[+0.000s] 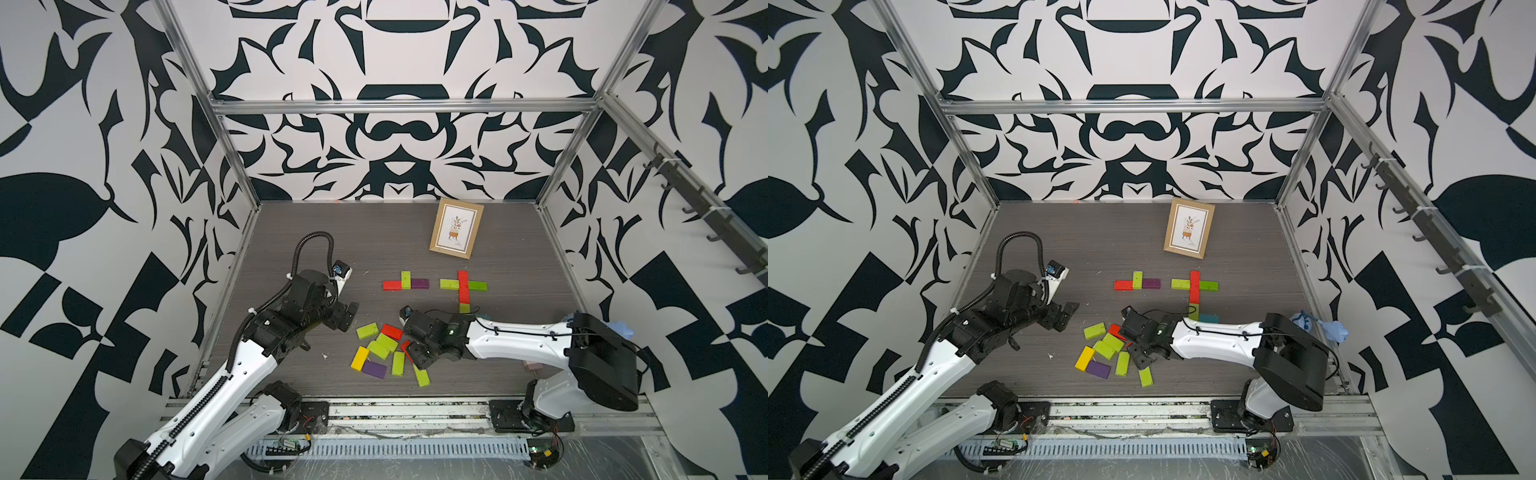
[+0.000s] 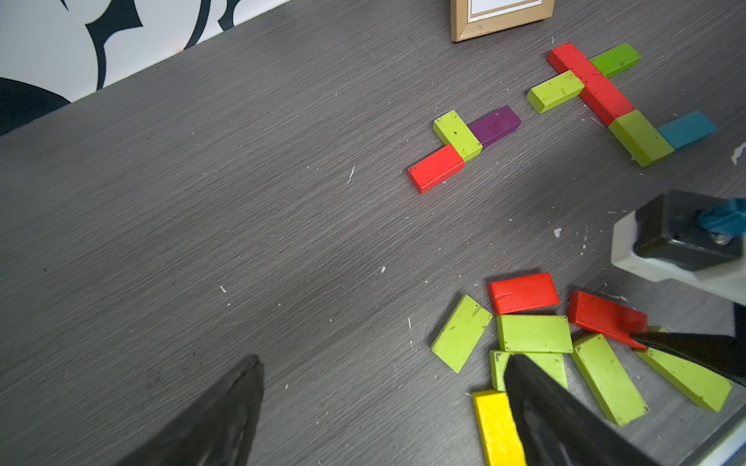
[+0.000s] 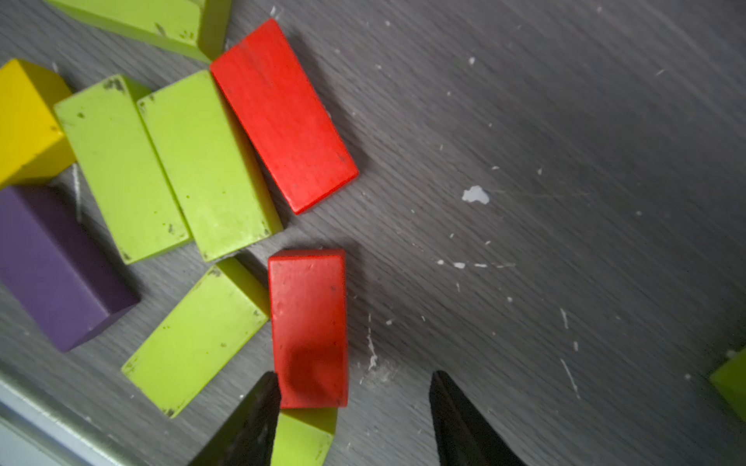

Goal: Assemble the letter t with building blocks
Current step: Pick up the building block from the center of the board.

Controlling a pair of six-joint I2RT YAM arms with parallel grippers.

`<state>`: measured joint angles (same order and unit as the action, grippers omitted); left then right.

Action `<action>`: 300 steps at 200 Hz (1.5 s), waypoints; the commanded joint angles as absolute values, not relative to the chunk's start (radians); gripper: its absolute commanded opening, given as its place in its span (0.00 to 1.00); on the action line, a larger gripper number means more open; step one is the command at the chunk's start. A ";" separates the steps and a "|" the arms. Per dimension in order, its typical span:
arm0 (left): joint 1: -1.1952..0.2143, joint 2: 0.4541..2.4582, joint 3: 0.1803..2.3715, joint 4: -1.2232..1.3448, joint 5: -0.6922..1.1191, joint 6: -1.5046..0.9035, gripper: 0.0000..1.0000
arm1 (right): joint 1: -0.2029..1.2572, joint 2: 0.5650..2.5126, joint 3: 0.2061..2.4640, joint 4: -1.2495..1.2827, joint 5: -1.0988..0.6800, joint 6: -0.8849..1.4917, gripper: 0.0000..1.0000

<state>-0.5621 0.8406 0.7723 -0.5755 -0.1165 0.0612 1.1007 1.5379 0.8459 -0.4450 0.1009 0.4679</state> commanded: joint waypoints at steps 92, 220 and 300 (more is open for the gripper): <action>-0.560 0.812 0.735 -0.555 -0.129 0.044 0.97 | 1.108 1.665 0.937 -0.461 0.105 0.532 0.55; -0.560 0.775 0.725 -0.553 -0.121 0.043 0.97 | 1.103 1.635 1.057 -0.586 0.359 0.532 0.00; -0.561 0.770 0.723 -0.551 -0.126 0.040 0.97 | 1.074 1.591 1.147 -0.576 0.494 0.558 0.00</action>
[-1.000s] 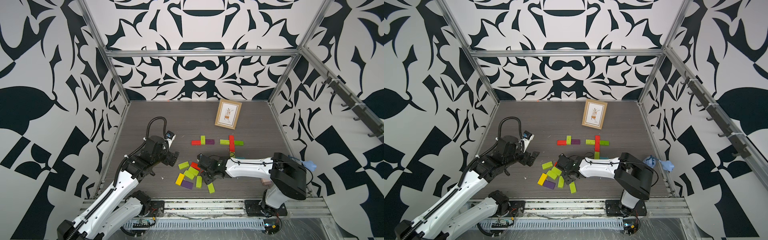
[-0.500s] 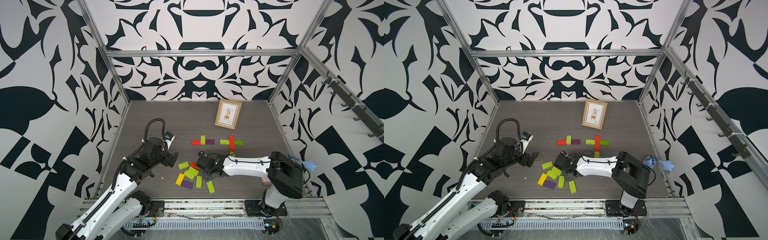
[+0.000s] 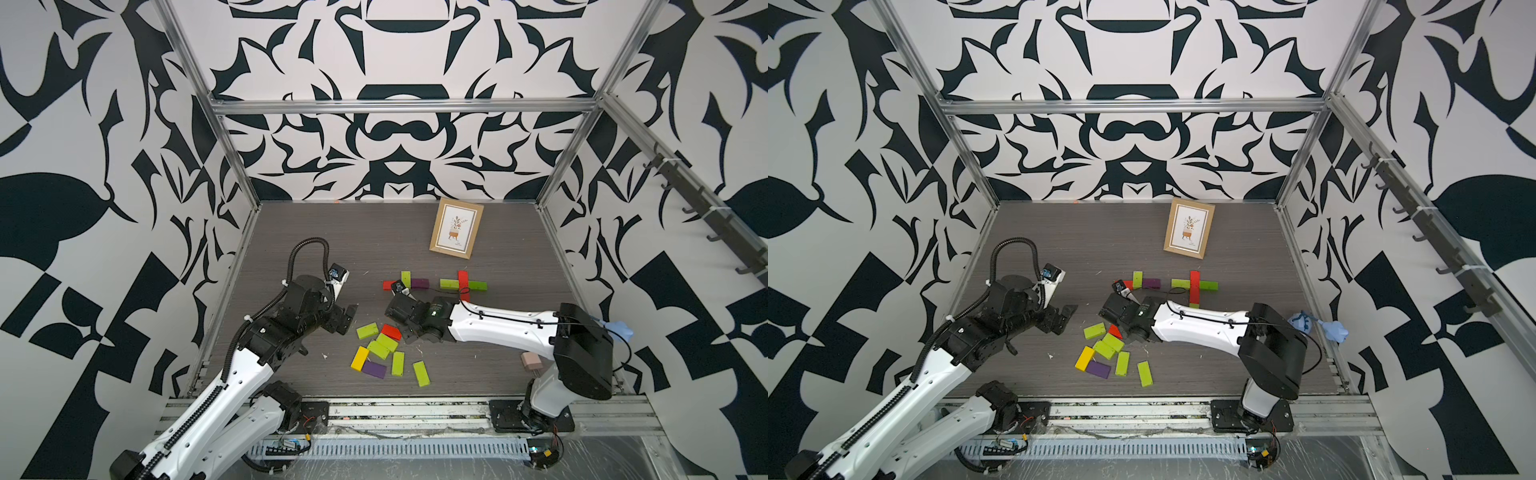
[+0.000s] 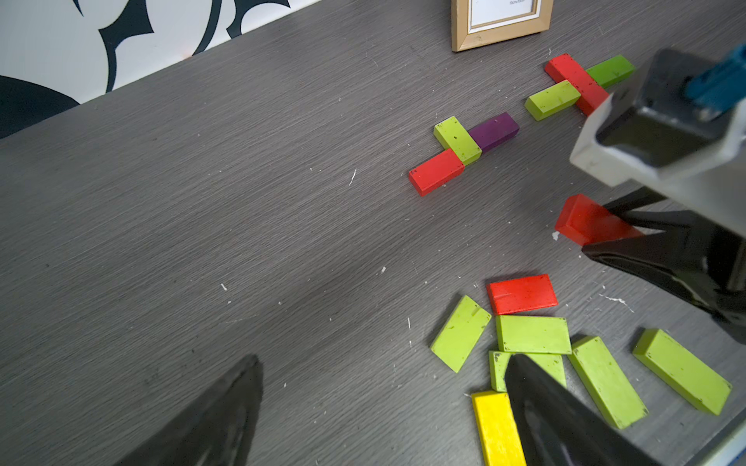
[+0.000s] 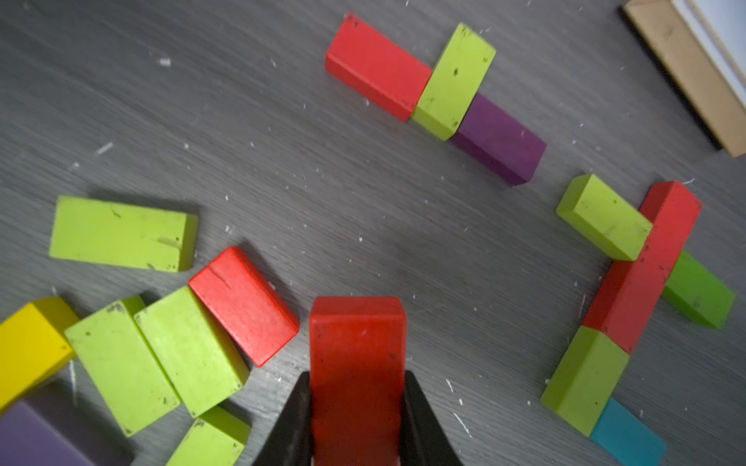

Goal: Assemble the letter t with building blocks
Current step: Pick up the building block from the center of the board, then assemble the building block at the center of the board.

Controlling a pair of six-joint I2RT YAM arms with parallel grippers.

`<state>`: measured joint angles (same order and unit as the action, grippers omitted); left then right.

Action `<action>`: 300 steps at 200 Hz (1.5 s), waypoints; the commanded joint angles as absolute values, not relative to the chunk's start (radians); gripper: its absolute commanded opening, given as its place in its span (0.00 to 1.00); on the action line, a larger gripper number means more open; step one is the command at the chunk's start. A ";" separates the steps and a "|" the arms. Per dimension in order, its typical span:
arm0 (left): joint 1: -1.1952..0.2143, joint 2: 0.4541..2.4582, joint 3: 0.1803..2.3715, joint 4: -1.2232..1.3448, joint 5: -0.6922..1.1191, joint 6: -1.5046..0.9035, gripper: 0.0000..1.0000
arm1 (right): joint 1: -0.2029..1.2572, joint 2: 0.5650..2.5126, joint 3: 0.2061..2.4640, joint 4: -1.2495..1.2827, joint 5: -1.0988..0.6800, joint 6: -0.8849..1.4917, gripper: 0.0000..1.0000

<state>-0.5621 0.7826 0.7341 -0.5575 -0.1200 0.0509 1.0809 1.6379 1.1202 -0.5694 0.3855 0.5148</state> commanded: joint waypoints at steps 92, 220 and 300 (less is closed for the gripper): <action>-0.560 0.772 0.726 -0.552 -0.127 0.038 0.98 | 0.982 1.590 1.172 -0.534 0.475 0.598 0.00; -0.560 0.765 0.726 -0.554 -0.126 0.040 0.97 | 0.916 1.951 1.475 -0.709 0.339 0.745 0.00; -0.560 0.770 0.727 -0.554 -0.126 0.039 0.97 | 0.865 1.981 1.444 -0.657 0.223 0.776 0.00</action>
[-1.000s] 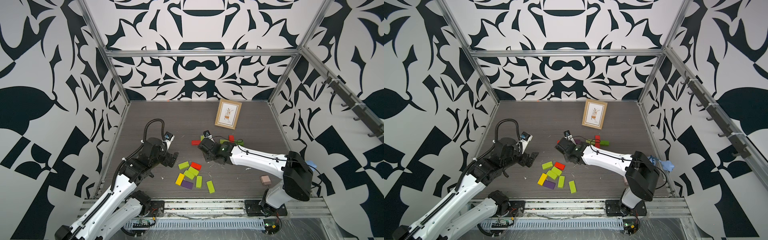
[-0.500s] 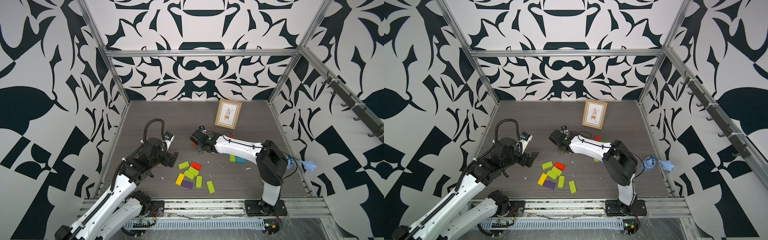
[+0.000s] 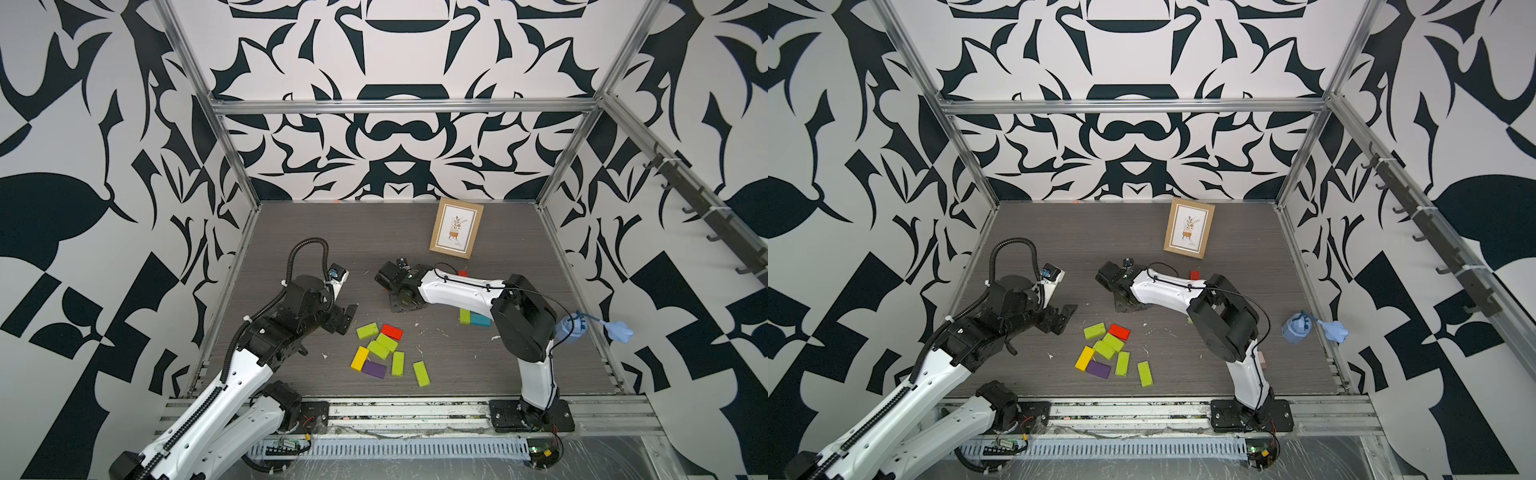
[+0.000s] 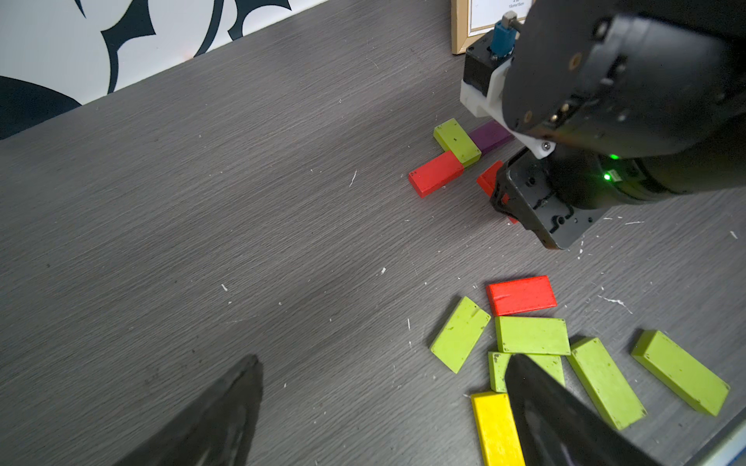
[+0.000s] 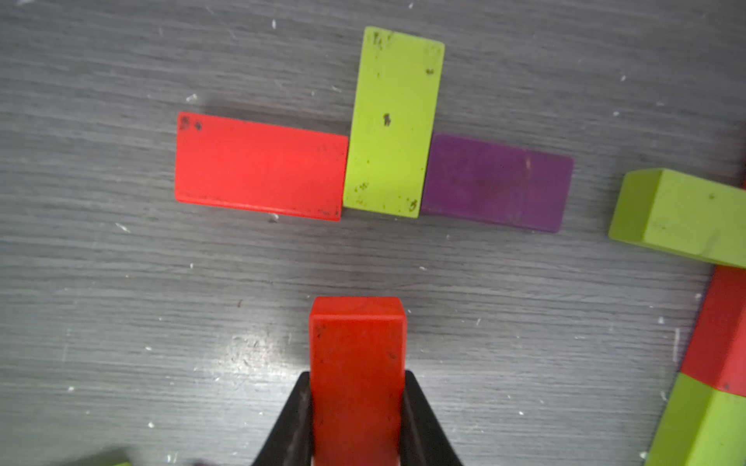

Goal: Assemble the letter t with building blocks
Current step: Assemble the building block at the center of the board.

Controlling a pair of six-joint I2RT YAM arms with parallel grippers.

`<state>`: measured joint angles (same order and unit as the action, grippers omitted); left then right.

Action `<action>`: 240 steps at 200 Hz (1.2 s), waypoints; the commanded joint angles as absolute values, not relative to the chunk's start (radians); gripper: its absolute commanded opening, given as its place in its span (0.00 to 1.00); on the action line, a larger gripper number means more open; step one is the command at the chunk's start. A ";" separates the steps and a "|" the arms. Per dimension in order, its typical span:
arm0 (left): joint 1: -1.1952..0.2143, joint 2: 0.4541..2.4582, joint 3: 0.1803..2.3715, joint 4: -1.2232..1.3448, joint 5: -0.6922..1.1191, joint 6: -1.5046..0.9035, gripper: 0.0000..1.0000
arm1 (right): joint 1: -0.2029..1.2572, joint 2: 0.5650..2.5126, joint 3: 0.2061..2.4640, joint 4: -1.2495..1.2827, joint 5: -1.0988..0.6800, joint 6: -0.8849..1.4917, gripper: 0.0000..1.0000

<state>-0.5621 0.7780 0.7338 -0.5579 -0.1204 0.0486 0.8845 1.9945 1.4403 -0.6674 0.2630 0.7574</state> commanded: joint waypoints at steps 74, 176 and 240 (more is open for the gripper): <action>-0.560 0.769 0.727 -0.555 -0.126 0.039 0.97 | 0.847 2.012 1.443 -0.639 0.161 0.781 0.00; -0.560 0.770 0.728 -0.555 -0.126 0.040 0.98 | 0.824 2.057 1.474 -0.663 0.144 0.798 0.05; -0.560 0.770 0.727 -0.554 -0.128 0.041 0.98 | 0.812 2.067 1.489 -0.675 0.152 0.799 0.10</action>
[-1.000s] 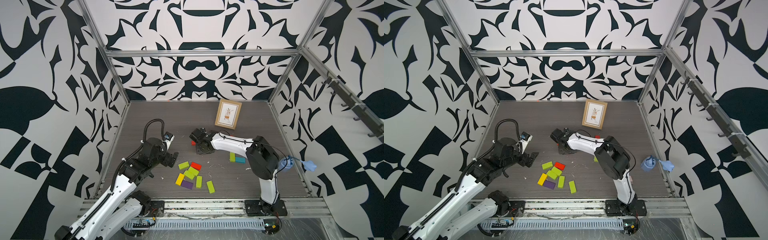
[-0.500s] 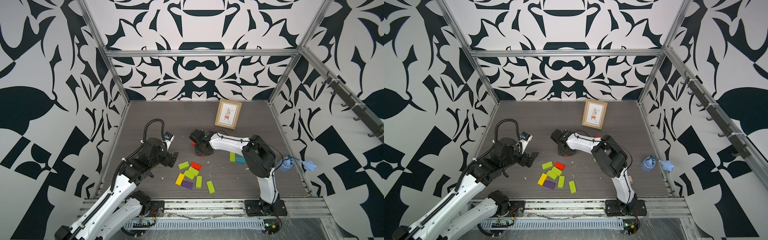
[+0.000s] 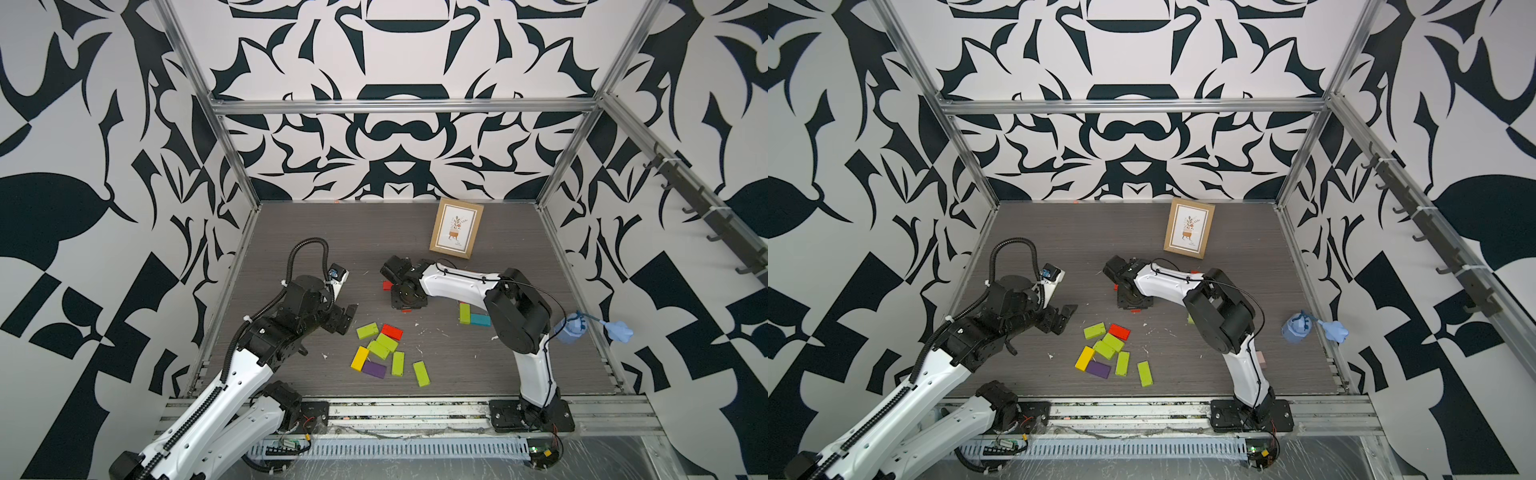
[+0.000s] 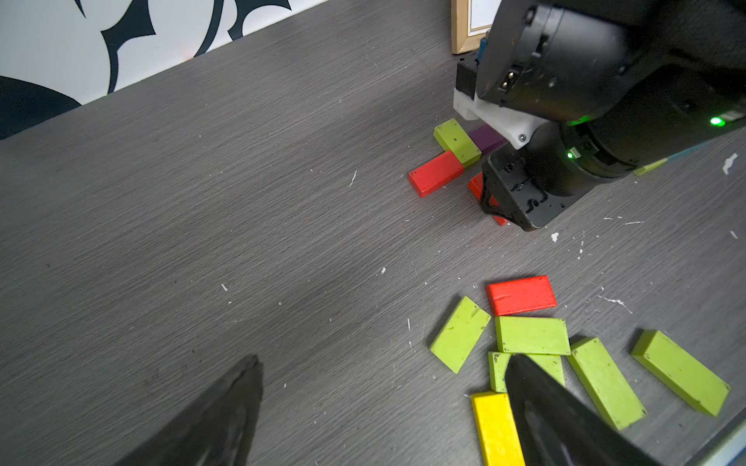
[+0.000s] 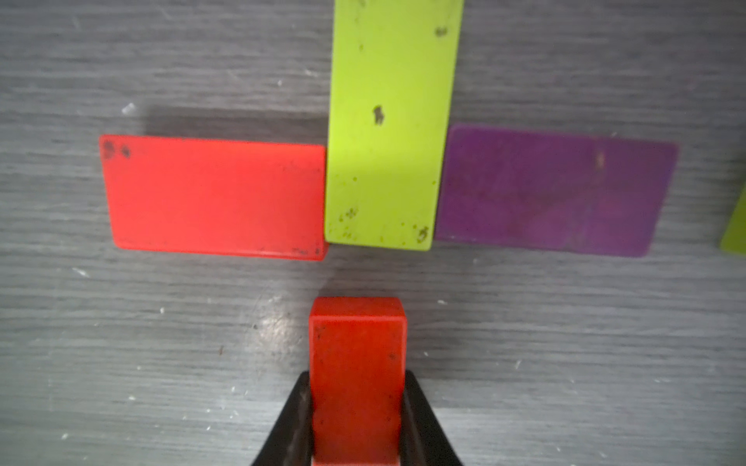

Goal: Assemble the letter t with building blocks
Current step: Assemble the building block at the center of the board.

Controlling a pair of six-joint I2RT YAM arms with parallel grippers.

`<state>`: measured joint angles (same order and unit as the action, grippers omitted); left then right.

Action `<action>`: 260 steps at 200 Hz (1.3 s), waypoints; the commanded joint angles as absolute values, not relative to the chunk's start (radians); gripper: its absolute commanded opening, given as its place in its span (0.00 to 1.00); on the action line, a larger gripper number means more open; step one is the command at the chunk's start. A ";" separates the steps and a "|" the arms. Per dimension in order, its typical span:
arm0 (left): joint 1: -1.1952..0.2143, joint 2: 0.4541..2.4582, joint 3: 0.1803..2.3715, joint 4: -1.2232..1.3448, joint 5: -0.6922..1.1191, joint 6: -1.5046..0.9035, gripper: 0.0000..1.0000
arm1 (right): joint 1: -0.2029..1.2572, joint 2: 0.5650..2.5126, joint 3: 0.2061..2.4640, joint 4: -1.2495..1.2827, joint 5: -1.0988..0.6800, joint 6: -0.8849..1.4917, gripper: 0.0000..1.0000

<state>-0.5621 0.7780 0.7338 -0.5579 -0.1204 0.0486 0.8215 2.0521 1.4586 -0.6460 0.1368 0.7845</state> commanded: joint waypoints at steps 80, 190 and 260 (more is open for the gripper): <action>-0.560 0.773 0.726 -0.554 -0.130 0.043 0.97 | 0.799 2.087 1.518 -0.693 0.155 0.809 0.13; -0.561 0.776 0.727 -0.554 -0.133 0.044 0.98 | 0.793 2.092 1.520 -0.703 0.181 0.814 0.14; -0.560 0.772 0.726 -0.554 -0.138 0.046 0.98 | 0.791 2.099 1.526 -0.704 0.183 0.787 0.14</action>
<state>-0.5621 0.7799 0.7338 -0.5579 -0.1349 0.0490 0.7982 2.0815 1.5043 -0.6735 0.1547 0.8009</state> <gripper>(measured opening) 0.977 0.312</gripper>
